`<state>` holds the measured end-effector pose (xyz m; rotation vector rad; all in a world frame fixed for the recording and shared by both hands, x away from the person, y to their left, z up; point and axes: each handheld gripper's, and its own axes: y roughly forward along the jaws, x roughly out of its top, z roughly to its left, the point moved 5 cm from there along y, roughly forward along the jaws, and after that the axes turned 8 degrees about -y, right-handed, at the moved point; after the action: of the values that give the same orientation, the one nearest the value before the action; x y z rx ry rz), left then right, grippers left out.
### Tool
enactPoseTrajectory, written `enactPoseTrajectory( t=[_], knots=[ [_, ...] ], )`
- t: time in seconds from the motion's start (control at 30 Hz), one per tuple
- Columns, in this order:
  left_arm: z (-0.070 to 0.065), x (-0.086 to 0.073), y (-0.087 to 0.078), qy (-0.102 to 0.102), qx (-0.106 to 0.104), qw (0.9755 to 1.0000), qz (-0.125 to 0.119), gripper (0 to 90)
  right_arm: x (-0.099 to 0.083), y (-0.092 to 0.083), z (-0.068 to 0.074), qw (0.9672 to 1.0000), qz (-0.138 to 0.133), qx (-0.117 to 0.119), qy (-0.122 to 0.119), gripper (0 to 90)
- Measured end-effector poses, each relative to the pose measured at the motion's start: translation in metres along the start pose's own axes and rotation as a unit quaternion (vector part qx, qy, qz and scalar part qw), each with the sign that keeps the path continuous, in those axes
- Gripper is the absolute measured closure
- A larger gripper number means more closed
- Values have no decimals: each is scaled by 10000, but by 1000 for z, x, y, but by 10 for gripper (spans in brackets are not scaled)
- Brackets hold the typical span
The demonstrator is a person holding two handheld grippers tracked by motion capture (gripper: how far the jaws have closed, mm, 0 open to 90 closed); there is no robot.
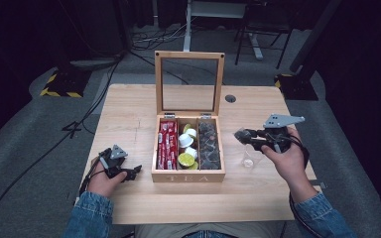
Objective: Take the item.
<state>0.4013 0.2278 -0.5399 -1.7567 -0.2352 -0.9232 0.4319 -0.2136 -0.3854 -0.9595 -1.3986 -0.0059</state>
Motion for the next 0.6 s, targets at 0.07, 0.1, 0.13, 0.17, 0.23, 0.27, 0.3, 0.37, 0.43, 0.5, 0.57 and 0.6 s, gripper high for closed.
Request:
enactPoseTrajectory(
  t=[0.07,0.1,0.13,0.17,0.23,0.27,0.3,0.37,0.43,0.5,0.57,0.6],
  knots=[
    [0,0,0,-6,-6,10000,0,162,-5,-5,-4,9999,-28,-63,79,696],
    [0,0,0,-7,-5,10000,-3,162,-7,-8,-6,9999,-33,-107,96,696],
    [0,0,0,-8,-5,10000,-4,162,-9,-10,-7,9998,-16,-158,99,696],
    [0,0,0,-7,-4,10000,-5,162,-13,-13,-8,9997,22,-200,104,696],
    [0,0,0,-8,-4,10000,-4,162,-15,-14,-8,9997,19,-203,112,696],
    [0,0,0,-8,-4,10000,-6,162,-17,-16,-8,9997,33,-231,101,696],
    [0,0,0,-9,-4,10000,-4,162,-19,-17,-8,9996,44,-270,107,696],
    [0,0,0,-7,-4,10000,-4,162,-23,-21,-10,9993,18,-352,128,696],
    [0,0,0,-8,-5,10000,-5,162,-28,-26,-11,9988,-52,-433,204,696],
    [0,0,0,-8,-5,10000,-4,162,-30,-28,-12,9986,-54,-469,221,696],
    [0,0,0,-8,-5,10000,-4,162,-34,-29,-12,9985,-40,-494,241,696],
    [0,0,0,-8,-5,10000,-4,162,-36,-30,-13,9983,-44,-512,264,696]
  ],
)
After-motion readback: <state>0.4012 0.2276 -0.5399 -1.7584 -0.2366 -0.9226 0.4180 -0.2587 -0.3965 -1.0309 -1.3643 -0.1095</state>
